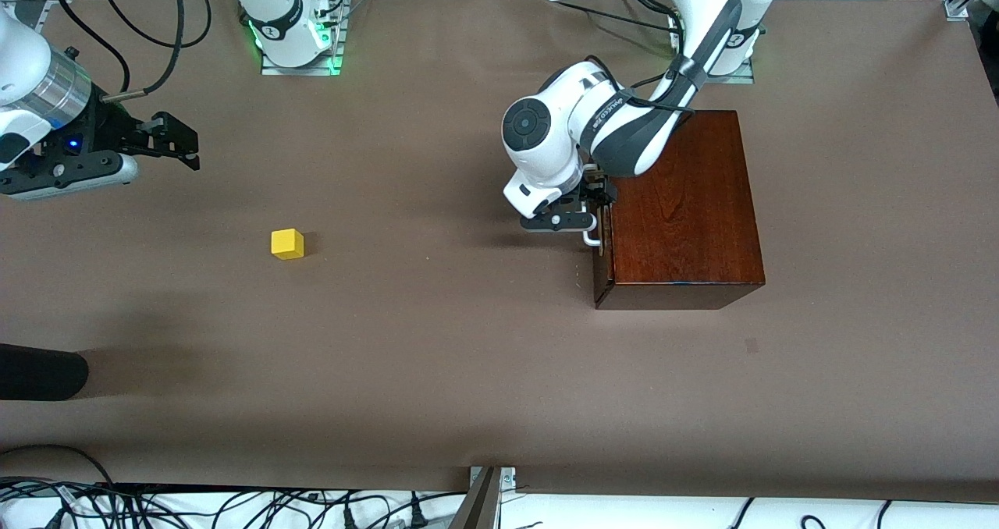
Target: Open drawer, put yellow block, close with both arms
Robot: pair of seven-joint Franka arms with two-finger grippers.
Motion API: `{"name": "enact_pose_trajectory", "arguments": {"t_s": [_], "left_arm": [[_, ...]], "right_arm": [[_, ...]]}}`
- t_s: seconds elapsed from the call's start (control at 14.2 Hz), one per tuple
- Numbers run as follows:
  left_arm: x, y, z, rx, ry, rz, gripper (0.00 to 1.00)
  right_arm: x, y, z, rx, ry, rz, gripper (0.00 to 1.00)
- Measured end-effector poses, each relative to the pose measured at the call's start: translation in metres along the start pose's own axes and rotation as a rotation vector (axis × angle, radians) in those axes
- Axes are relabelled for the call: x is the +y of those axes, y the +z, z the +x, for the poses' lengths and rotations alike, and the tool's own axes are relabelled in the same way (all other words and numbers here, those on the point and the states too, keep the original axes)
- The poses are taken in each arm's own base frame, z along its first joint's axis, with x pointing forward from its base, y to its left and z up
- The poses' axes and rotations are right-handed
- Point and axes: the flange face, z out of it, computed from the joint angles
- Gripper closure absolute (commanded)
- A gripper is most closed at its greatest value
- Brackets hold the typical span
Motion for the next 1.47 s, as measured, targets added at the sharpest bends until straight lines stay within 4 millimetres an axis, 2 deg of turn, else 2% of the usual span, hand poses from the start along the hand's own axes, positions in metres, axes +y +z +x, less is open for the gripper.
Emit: {"name": "enact_pose_trajectory", "arguments": {"t_s": [0.35, 0.56, 0.77, 1.12, 1.47], "left_arm": [[0.011, 0.003, -0.007, 0.003, -0.036, 0.006, 0.0], [0.023, 0.028, -0.012, -0.009, -0.046, 0.033, 0.0], [0.026, 0.03, -0.013, 0.0, -0.056, 0.038, 0.0], [0.03, 0.027, -0.011, 0.021, -0.06, 0.013, 0.0], [0.051, 0.013, -0.023, 0.064, -0.032, -0.021, 0.0]], "right_arm": [[0.002, 0.0, 0.0, 0.0, 0.005, 0.0, 0.0], [0.003, 0.0, 0.0, 0.0, 0.007, 0.0, 0.0], [0.003, 0.0, 0.0, 0.0, 0.007, 0.0, 0.0], [0.003, 0.0, 0.0, 0.001, 0.007, 0.0, 0.0], [-0.003, 0.006, 0.004, -0.007, 0.0, 0.017, 0.0]]}}
